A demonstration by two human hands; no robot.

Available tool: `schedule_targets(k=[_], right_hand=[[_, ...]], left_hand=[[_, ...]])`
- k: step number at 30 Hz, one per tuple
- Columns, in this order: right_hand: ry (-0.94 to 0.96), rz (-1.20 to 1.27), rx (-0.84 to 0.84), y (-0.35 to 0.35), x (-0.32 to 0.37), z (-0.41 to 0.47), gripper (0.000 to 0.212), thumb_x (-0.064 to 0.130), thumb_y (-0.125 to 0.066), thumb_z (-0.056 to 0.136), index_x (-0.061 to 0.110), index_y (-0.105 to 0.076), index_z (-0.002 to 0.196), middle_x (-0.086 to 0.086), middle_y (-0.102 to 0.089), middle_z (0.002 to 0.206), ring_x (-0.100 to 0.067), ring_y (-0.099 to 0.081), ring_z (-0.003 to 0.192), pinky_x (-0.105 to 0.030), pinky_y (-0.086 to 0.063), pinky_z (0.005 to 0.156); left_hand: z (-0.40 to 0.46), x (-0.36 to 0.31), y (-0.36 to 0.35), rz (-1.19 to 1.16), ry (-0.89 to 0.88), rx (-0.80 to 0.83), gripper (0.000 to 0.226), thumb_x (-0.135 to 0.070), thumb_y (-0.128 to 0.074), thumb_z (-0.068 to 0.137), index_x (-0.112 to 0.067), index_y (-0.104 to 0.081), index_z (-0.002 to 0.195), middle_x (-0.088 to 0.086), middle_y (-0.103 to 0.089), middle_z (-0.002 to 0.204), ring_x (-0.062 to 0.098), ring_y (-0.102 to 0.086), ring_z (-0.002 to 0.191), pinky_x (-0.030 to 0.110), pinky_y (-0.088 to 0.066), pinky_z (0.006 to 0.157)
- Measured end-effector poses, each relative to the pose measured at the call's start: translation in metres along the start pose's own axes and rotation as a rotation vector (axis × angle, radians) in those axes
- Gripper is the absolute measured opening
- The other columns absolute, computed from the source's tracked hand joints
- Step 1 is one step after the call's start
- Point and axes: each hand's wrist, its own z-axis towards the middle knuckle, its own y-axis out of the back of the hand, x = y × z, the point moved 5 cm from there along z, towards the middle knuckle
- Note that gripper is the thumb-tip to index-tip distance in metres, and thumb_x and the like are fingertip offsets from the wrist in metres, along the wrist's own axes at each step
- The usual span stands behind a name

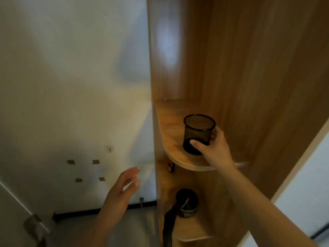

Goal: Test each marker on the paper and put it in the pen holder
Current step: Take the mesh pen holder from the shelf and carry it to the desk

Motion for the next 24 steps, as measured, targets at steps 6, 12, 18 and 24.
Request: schedule_targets(k=[6, 12, 18, 24], right_hand=[[0.01, -0.014, -0.027, -0.01, -0.006, 0.012, 0.088, 0.037, -0.083, 0.061, 0.017, -0.034, 0.132, 0.001, -0.05, 0.124, -0.019, -0.05, 0.115, -0.031, -0.044, 0.089], [0.045, -0.003, -0.057, -0.013, -0.002, 0.011, 0.081, 0.036, -0.082, 0.062, 0.017, -0.037, 0.127, 0.01, -0.047, 0.109, -0.014, -0.05, 0.107, -0.024, -0.04, 0.082], [0.164, 0.134, -0.013, -0.015, 0.021, -0.036, 0.074, 0.036, -0.08, 0.063, 0.029, -0.039, 0.125, 0.024, -0.05, 0.108, 0.01, -0.05, 0.095, 0.0, -0.039, 0.073], [0.135, 0.209, 0.163, -0.032, -0.008, -0.11, 0.076, 0.044, -0.078, 0.056, 0.031, -0.042, 0.122, 0.021, -0.056, 0.11, 0.013, -0.053, 0.101, -0.001, -0.042, 0.075]], left_hand=[[0.0, 0.002, -0.007, 0.033, 0.008, 0.034, 0.038, -0.052, -0.057, 0.079, -0.042, -0.053, 0.115, -0.034, -0.053, 0.115, -0.003, -0.047, 0.116, 0.027, -0.037, 0.097], [-0.005, -0.006, -0.007, 0.099, -0.011, 0.028, 0.033, -0.039, -0.051, 0.087, -0.04, -0.049, 0.119, -0.03, -0.051, 0.117, -0.006, -0.047, 0.113, 0.012, -0.036, 0.083], [-0.019, -0.005, -0.006, 0.178, -0.029, 0.029, 0.035, -0.029, -0.053, 0.09, -0.036, -0.045, 0.123, -0.023, -0.051, 0.121, -0.006, -0.048, 0.111, 0.003, -0.039, 0.072], [-0.051, 0.02, -0.001, 0.2, -0.002, 0.063, 0.035, -0.027, -0.056, 0.088, -0.043, -0.045, 0.117, -0.022, -0.052, 0.119, -0.01, -0.048, 0.11, 0.01, -0.039, 0.084]])
